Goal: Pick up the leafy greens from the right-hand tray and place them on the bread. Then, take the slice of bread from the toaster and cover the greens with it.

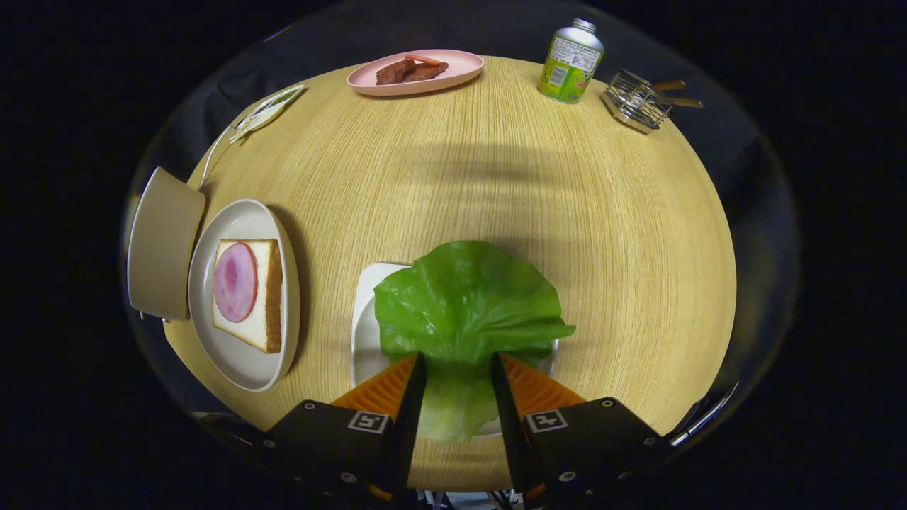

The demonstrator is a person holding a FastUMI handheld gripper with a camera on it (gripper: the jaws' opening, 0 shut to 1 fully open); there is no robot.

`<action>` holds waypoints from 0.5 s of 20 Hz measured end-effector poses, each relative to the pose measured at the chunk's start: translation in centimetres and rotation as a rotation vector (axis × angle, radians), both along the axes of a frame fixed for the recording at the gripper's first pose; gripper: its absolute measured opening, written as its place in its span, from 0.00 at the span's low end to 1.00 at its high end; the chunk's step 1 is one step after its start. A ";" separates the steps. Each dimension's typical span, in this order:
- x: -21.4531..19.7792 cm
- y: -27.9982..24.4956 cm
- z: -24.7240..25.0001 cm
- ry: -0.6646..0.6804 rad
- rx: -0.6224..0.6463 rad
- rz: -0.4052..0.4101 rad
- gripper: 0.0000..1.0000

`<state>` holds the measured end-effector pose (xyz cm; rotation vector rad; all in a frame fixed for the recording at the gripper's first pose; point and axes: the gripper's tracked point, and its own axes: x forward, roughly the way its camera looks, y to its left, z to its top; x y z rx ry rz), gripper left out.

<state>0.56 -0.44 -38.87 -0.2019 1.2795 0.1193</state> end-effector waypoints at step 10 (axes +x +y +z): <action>0.4 0.4 2.1 -0.041 0.026 -0.037 0.08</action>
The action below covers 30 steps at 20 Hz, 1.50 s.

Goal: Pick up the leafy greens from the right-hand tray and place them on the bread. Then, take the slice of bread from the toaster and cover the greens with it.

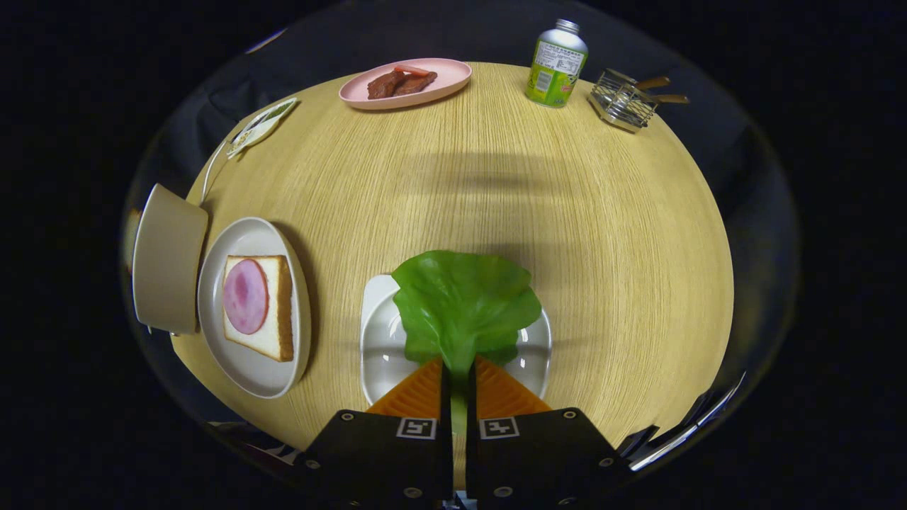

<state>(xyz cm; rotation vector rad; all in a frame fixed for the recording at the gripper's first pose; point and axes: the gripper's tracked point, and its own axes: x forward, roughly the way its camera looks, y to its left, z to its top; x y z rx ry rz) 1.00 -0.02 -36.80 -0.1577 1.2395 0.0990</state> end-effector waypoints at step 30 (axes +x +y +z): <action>-0.6 16.7 5.4 -0.065 0.115 0.210 0.08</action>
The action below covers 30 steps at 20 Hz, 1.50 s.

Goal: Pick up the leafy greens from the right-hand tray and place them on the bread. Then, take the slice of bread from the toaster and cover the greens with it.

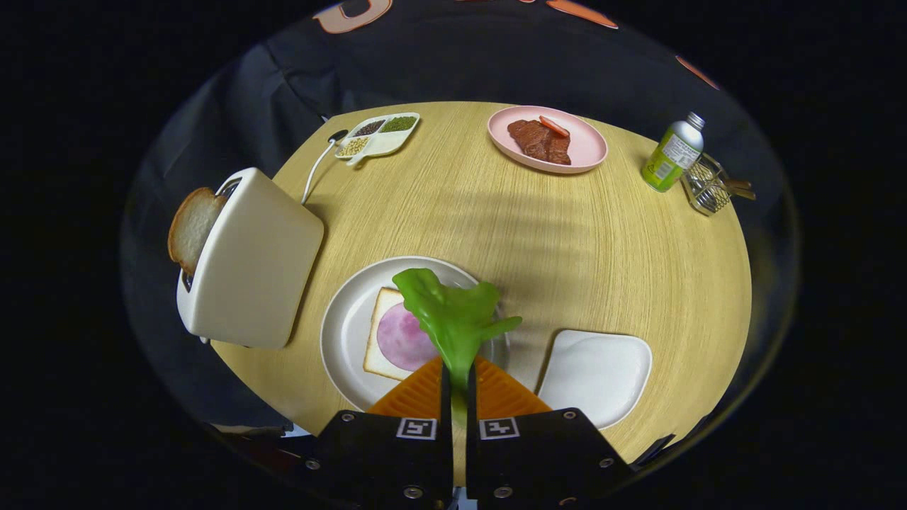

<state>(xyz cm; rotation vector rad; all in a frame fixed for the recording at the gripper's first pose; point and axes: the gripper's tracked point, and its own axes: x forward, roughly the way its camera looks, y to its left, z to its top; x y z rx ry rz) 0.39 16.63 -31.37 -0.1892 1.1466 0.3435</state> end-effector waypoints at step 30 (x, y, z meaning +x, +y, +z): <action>0.2 2.6 -1.0 -0.053 -0.077 -0.049 0.99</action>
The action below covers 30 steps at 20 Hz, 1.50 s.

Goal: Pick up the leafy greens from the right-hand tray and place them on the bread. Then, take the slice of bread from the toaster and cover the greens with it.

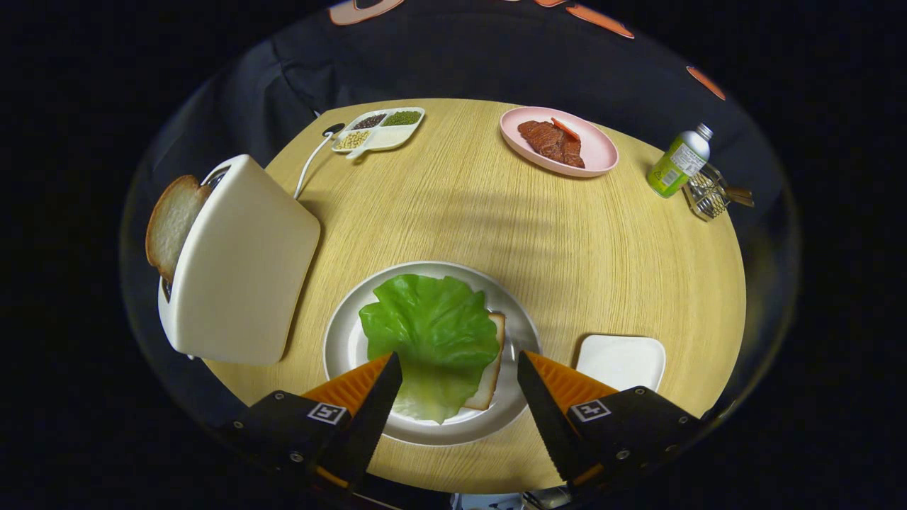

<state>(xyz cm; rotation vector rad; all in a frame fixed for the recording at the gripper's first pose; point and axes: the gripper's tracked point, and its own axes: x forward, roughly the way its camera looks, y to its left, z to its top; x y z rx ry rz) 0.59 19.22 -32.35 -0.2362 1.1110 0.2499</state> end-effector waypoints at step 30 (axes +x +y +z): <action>1.5 22.8 13.8 -0.099 0.124 0.103 0.98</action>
